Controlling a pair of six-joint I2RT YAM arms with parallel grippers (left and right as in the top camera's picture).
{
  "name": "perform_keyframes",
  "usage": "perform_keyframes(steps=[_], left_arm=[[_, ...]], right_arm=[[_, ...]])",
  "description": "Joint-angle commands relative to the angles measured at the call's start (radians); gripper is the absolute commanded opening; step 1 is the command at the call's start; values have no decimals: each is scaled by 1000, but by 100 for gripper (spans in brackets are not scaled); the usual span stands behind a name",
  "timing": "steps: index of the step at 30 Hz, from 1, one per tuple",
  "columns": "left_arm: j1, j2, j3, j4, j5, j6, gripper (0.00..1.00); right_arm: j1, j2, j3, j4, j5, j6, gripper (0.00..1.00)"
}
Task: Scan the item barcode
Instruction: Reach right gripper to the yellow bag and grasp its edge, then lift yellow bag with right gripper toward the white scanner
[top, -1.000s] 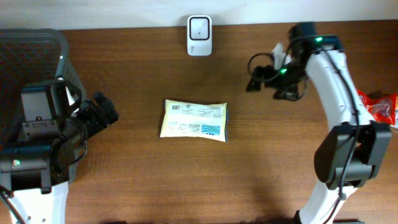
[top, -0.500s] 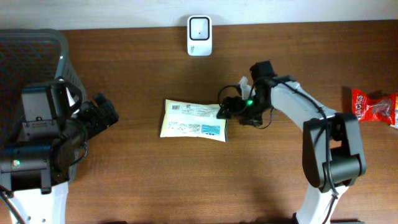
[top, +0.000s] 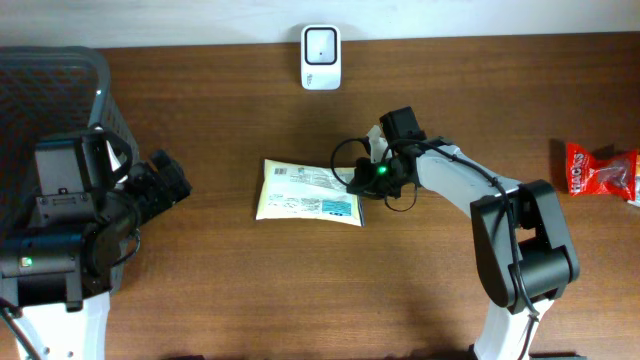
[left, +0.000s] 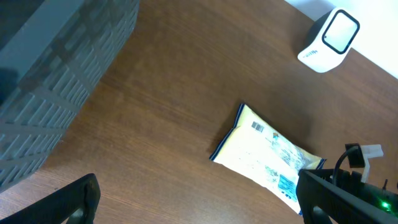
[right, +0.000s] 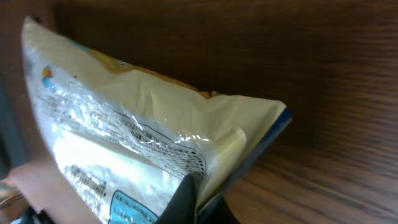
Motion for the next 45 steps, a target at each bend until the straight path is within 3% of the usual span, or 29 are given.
perform_keyframes(steps=[1,4,9,15,25,33,39,45], left_arm=[[5,-8,14,2,-11,-8,99],[5,-8,14,2,-11,-8,99],[5,-8,14,2,-11,-8,99],[5,-8,14,2,-11,-8,99],[5,-8,14,2,-11,-8,99],[5,-8,14,1,-11,-8,99],[5,-8,14,2,-11,-8,99],[5,-8,14,2,-11,-8,99]], right_arm=[[-16,-15,39,-47,68,-55,4],[-23,-61,143,-182,196,-114,4],[-22,-158,443,-472,644,-123,4],[-8,-174,688,-656,806,-123,4],[76,-49,665,-688,885,-41,4],[231,90,661,-566,513,7,4],[250,60,715,-630,743,58,4],[154,33,863,-890,1096,-1,4]])
